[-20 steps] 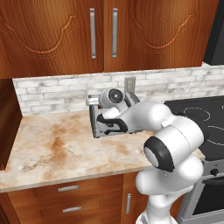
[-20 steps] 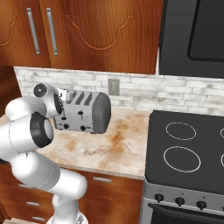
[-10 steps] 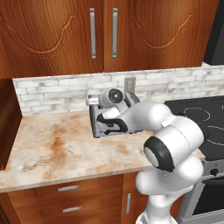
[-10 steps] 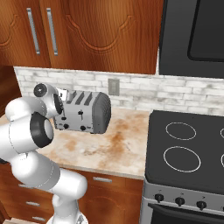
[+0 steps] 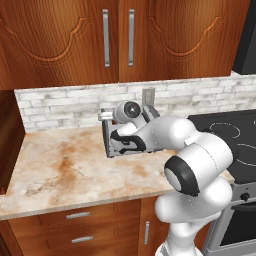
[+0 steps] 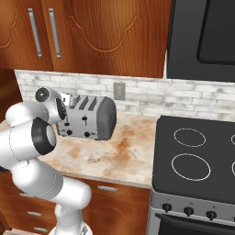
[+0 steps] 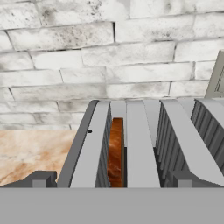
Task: Start the toaster. Once the lever pops up, take the bread to the plate on the dining counter.
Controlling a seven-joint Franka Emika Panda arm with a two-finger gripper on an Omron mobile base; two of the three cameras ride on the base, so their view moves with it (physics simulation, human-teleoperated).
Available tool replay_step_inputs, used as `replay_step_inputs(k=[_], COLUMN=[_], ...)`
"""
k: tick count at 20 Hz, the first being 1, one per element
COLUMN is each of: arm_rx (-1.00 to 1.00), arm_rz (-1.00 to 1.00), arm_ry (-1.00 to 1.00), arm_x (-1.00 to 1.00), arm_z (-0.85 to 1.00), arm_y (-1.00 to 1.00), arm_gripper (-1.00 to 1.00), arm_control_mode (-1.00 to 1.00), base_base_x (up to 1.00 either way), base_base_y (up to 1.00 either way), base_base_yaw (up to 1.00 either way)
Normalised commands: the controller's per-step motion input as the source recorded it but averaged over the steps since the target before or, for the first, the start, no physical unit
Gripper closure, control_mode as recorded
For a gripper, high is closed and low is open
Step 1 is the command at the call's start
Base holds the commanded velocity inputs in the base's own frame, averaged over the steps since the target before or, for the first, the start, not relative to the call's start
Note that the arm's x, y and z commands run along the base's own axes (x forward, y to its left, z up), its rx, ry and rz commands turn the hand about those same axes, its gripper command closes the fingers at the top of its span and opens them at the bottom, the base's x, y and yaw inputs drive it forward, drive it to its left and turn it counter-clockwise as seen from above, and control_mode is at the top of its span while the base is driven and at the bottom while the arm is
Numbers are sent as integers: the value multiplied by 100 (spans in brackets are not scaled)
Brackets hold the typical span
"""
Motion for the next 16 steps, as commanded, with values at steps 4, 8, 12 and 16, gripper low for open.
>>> replay_step_inputs(k=[4,8,12,16], arm_rx=[0,0,0,0], arm_rz=[0,0,0,0], arm_ry=[0,0,0,0], arm_x=[0,0,0,0], arm_z=[0,0,0,0], arm_y=[0,0,0,0], arm_gripper=[-100,-100,-100,-100], arm_control_mode=[-100,-100,-100,-100], base_base_x=[0,0,0,0], base_base_y=[0,0,0,0], base_base_yaw=[0,0,0,0])
